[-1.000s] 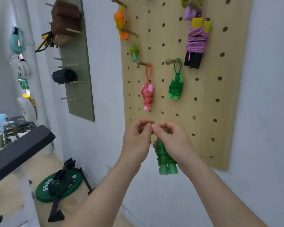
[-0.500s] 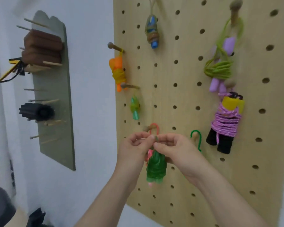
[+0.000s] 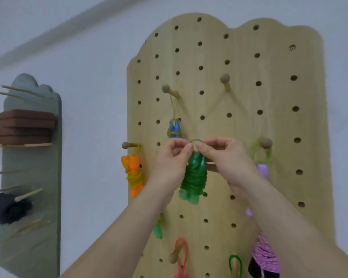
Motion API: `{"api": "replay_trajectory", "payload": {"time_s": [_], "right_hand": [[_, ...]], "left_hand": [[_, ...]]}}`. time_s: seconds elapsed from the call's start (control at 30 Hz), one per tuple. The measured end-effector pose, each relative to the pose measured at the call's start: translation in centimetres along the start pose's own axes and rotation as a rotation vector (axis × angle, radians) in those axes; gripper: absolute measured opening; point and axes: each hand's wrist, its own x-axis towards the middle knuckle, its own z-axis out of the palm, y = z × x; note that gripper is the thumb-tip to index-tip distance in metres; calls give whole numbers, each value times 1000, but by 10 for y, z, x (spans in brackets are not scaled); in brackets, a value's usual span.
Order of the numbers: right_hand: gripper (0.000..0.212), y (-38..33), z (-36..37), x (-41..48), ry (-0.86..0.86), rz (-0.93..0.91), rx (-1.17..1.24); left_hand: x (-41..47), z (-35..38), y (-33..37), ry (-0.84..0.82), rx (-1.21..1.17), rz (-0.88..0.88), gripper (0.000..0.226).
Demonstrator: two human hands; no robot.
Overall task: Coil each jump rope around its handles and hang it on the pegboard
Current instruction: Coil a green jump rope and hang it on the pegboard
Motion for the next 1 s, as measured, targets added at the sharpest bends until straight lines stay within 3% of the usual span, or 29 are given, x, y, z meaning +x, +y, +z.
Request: {"api": "replay_trajectory", "payload": {"time_s": [0.27,0.57,0.7,0.83,1.0], "right_hand": [[8,-100,-40,75,93,-244,-237],[12,-99,-68,128,204,-277,-314],[13,-94,-67,143,186,-306,-338],[10,-86,-72,152,160,-300,-336],[16,-71,-76,167,176,-288,-402]], "left_hand": [[76,44,83,62,-41,285,6],[135,91,87,184,263,559,13],[144,92,81,192,179,520,18],[147,97,76,96,-12,304,17],[152,110,65,86,48,276,26]]}}
